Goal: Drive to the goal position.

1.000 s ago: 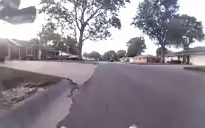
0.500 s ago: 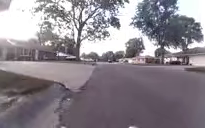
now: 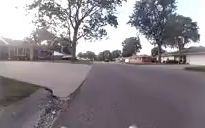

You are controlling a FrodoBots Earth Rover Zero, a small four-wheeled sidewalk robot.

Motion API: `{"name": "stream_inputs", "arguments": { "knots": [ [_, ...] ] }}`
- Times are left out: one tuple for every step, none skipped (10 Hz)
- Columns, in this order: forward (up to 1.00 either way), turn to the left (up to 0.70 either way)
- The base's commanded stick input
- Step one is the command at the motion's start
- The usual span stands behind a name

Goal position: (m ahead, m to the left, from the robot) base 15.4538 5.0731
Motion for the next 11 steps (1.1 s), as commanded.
{"name": "stream_inputs", "arguments": {
  "knots": [
    [1.00, 0.00],
    [1.00, 0.00],
    [1.00, 0.00],
    [1.00, 0.00],
    [1.00, 0.00],
    [1.00, 0.00],
    [1.00, 0.00],
    [1.00, 0.00],
    [1.00, 0.00],
    [1.00, 0.00],
    [1.00, 0.00]
  ]
}}
